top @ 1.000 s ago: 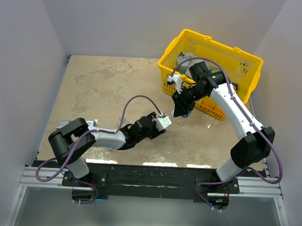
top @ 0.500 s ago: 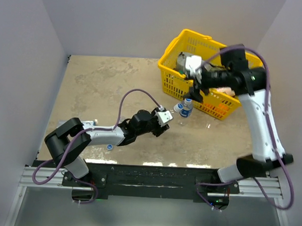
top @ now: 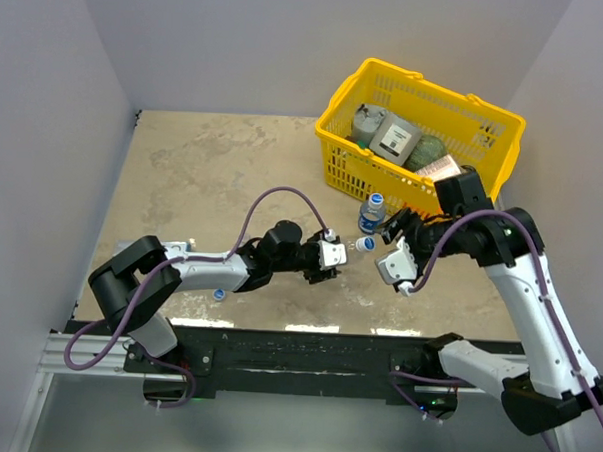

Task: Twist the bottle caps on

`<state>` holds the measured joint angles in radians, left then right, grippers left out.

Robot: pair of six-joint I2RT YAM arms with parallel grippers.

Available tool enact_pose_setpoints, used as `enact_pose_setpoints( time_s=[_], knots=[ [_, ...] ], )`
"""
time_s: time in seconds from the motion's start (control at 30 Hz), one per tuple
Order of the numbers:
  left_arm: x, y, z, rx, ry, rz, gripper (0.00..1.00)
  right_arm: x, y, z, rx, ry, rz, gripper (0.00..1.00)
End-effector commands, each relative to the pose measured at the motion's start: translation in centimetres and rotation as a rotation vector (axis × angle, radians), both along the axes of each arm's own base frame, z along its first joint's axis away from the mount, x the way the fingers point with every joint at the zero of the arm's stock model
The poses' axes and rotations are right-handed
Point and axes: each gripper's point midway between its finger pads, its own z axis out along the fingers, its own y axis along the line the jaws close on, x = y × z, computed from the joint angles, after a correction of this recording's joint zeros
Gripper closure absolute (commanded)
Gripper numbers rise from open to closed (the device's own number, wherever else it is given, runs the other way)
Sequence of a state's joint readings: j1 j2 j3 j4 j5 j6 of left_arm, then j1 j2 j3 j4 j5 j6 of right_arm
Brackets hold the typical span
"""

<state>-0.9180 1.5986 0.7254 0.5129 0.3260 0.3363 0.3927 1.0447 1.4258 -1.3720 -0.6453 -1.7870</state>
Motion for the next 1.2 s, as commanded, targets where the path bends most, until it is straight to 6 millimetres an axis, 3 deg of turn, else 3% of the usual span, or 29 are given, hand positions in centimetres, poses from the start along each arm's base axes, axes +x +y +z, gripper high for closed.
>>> enact_pose_setpoints(
  time_s=[0.0, 0.37, 0.6, 0.7, 0.8, 0.83, 0.97, 1.03, 1.1, 1.17],
  knots=[
    [0.5, -0.7, 2.9, -0.025, -0.125, -0.065, 1.00, -0.3, 0.6, -0.6, -0.041, -0.013, 0.100, 0.40],
    [0.8, -1.0, 3.5, -0.035, -0.128, -0.056, 1.00, -1.2, 1.4, -2.8, -0.111, -0.016, 0.205, 0.47],
    [1.1, -1.1, 3.8, -0.046, -0.140, -0.047, 1.00, -0.5, 1.4, -3.7, -0.145, 0.026, 0.182, 0.55],
    [1.2, -1.1, 3.9, -0.048, -0.145, -0.039, 1.00, -0.3, 1.4, -3.8, -0.149, 0.049, 0.166, 0.63],
    [1.6, -1.1, 4.0, -0.050, -0.153, -0.025, 1.00, -0.3, 1.6, -3.8, -0.141, 0.065, 0.160, 0.77],
    [1.8, -1.1, 4.2, -0.054, -0.158, -0.012, 1.00, -0.5, 1.8, -3.7, -0.126, 0.089, 0.144, 1.00],
    [3.8, -0.7, 5.8, -0.114, -0.146, 0.136, 1.00, -0.2, 3.3, -2.9, -0.042, 0.335, -0.047, 1.00],
    [5.5, 0.1, 6.7, -0.139, -0.154, 0.271, 1.00, 1.3, 4.9, -2.4, 0.032, 0.582, -0.301, 1.00],
    [7.6, 1.6, 8.3, -0.202, -0.149, 0.463, 1.00, 2.7, 5.8, -2.9, 0.053, 0.721, -0.439, 1.00],
    [8.5, 2.4, 8.9, -0.229, -0.136, 0.567, 1.00, 4.2, 6.6, -2.1, 0.144, 0.841, -0.597, 1.00]
  ],
)
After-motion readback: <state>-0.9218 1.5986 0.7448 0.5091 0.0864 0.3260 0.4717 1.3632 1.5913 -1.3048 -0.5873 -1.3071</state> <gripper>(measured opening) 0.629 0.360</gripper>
